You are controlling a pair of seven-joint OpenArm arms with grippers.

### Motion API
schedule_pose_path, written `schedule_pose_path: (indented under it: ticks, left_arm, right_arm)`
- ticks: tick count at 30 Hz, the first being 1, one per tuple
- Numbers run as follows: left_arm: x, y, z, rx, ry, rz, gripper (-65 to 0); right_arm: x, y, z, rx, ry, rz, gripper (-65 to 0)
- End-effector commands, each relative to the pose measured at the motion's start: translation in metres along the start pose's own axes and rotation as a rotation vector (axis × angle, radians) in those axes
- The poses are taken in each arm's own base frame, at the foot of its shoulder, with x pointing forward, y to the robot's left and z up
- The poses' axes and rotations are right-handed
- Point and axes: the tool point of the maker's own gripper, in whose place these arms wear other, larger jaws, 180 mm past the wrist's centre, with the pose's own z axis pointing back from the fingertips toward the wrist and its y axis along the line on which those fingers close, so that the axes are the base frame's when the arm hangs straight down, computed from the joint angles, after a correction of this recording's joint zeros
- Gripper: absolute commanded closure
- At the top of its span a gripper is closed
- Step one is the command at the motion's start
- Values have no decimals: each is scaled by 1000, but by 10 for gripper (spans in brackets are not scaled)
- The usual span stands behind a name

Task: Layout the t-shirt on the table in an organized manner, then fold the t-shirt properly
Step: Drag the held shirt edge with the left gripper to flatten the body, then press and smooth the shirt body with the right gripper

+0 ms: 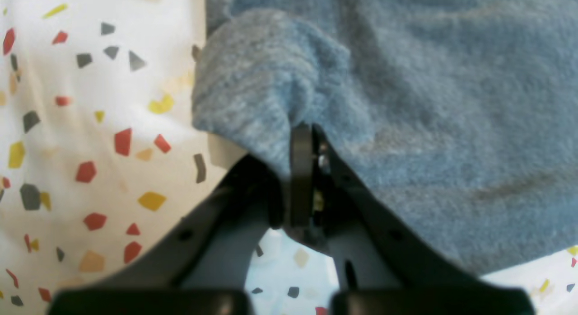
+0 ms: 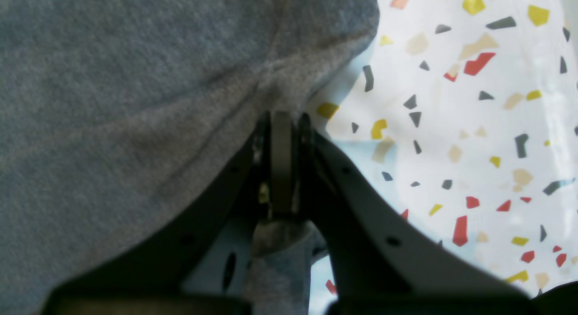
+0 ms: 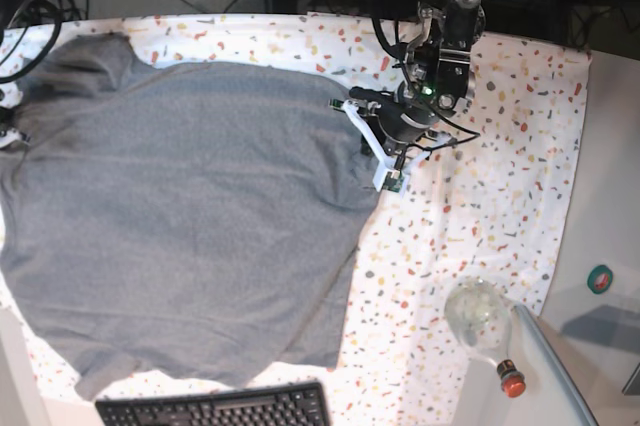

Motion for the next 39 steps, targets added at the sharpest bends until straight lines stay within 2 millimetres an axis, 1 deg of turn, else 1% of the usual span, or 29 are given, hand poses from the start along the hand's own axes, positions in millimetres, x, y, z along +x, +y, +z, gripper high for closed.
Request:
schedule_pose_path:
  ticks: [1, 3, 5, 7, 8, 9, 10, 11, 12, 13, 14, 15, 17, 18, 19, 20, 21, 22, 24, 25, 26, 27, 29, 30, 33, 35, 37, 38, 39]
  left_arm:
    - [11, 1, 3, 2, -39, -5, -33]
    - [4, 5, 9, 12, -31, -18, -234]
    - [0, 11, 18, 21, -37, -39, -426]
    - [-5, 16, 30, 31, -44, -60, -579]
    - [-6, 18, 38, 37, -53, -74, -642]
    - [-7, 21, 47, 44, -60, -88, -650]
    - [-9, 27, 57, 62, -68, -95, -650]
    - [-10, 36, 67, 87, -76, -85, -650]
    - [-13, 46, 76, 111, -81, -61, -650]
    - [-16, 62, 87, 149, -91, -21, -650]
    - [-20, 75, 96, 176, -95, 17, -650]
    - [-25, 91, 106, 211, -100, 66, -650]
    - [-33, 122, 123, 267, -119, 166, -650]
    - [-35, 135, 130, 286, -134, 211, -650]
    - [-37, 144, 134, 284, -143, 237, -650]
    - [-36, 145, 134, 256, -154, 249, -650]
    - [-34, 142, 132, 214, -165, 259, -650]
    - [-31, 136, 130, 176, -174, 261, -602]
    - [-11, 115, 120, 81, -217, 256, -410]
    - [-8, 108, 115, 56, -218, 254, -296]
    - [-4, 100, 109, 36, -217, 250, -148]
    - [0, 95, 104, 25, -219, 254, 0]
    - [4, 90, 95, 19, -213, 269, 0]
    - [3, 89, 91, 20, -206, 277, 0]
    - [-4, 90, 88, 22, -191, 290, 0]
    - [-13, 97, 88, 39, -173, 303, 0]
    - [-23, 115, 91, 86, -164, 339, 0]
    - [-30, 130, 94, 122, -160, 364, 0]
    - [-37, 143, 98, 157, -157, 390, 0]
  right_arm:
    - [18, -13, 7, -21, -55, -10, 0]
    - [16, -25, 11, -42, -58, -54, 0]
    - [14, -31, 14, -52, -51, -75, 0]
    - [14, -32, 15, -55, -47, -75, -5]
    - [14, -32, 15, -55, -47, -75, -81]
    - [14, -32, 15, -55, -46, -73, -164]
    - [11, -34, 15, -59, -41, -73, -228]
    - [12, -37, 19, -67, -49, -69, -288]
    - [15, -37, 22, -74, -63, -60, -320]
    - [18, -40, 29, -87, -78, -40, -329]
    - [18, -40, 33, -94, -88, -27, -323]
    - [19, -36, 38, -95, -105, -16, -315]
    - [28, -32, 52, -107, -155, 17, -305]
    - [31, -26, 58, -107, -175, 43, -306]
    - [36, -19, 65, -104, -201, 61, -306]
    - [39, -8, 69, -92, -221, 73, -306]
    - [42, 7, 69, -67, -233, 97, -306]
    - [43, 19, 67, -44, -233, 124, -306]
    - [39, 49, 56, 19, -206, 183, -302]
    - [35, 62, 50, 48, -188, 205, -282]
    - [33, 77, 42, 83, -172, 228, -240]
    - [34, 94, 36, 119, -162, 251, -180]
    - [28, 124, 21, 184, -123, 294, -24]
    - [29, 139, 16, 213, -113, 314, 0]
    - [30, 181, 9, 289, -97, 391, 0]
    - [27, 218, 11, 353, -93, 488, 0]
    - [23, 251, 13, 409, -91, 574, 0]
    - [23, 269, 15, 435, -95, 618, 0]
    - [19, 284, 13, 459, -81, 658, 0]
